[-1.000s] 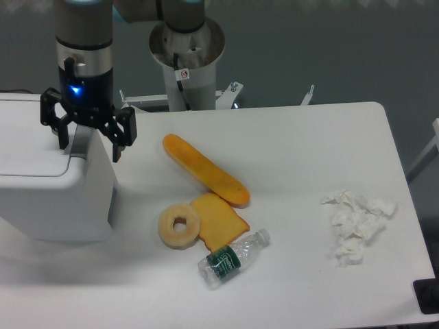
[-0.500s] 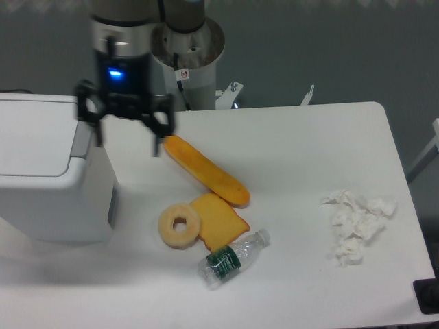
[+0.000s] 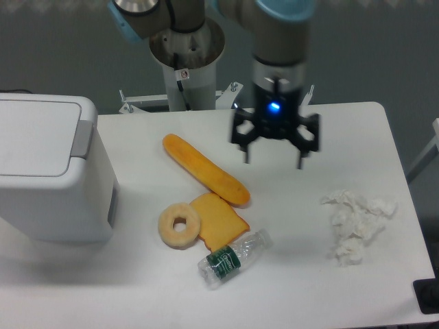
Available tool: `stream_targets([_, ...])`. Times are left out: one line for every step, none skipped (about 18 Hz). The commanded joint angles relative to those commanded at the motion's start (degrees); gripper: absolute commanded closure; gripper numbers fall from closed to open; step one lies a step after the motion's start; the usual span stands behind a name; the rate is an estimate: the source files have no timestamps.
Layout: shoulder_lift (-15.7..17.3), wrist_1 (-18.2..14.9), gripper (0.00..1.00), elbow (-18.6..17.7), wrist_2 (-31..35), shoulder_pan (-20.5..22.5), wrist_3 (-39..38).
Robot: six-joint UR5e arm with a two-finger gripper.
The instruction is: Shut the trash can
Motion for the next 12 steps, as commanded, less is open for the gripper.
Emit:
stream_targets([-1.3,0.0,0.00,0.5,0.5,0.6,2.8])
stream_targets([-2.5,0.0,0.00,1.4,1.1,0.8,5.0])
stream_targets([-3.8,0.0,0.00,2.2,2.0,1.1,6.5])
stream_targets([-5.2,0.1,0.00,2.6,3.2,1.9,7.1])
stream_targets([-6.5,0.3,0.00,3.0,4.0,2.3,7.6])
stream_targets([-8.1,0.4,0.00,3.7,4.6,2.5,8.4])
stream_targets([-9.8,0.8,0.00,4.4,4.8,2.6,9.3])
stream_targets([-11.5,1.8,0.00,5.4,5.5,2.8,9.8])
stream_targets([-12.7,2.5,0.00,6.3,6.1,2.8,10.3])
stream_targets([-13.3,2.8,0.00,6.9,6.2,2.8,10.9])
stream_targets([-13.7,2.9,0.00,7.0,6.2,2.9,11.4])
stream_targets([-13.8,2.9,0.00,7.0,6.3,3.0,11.7])
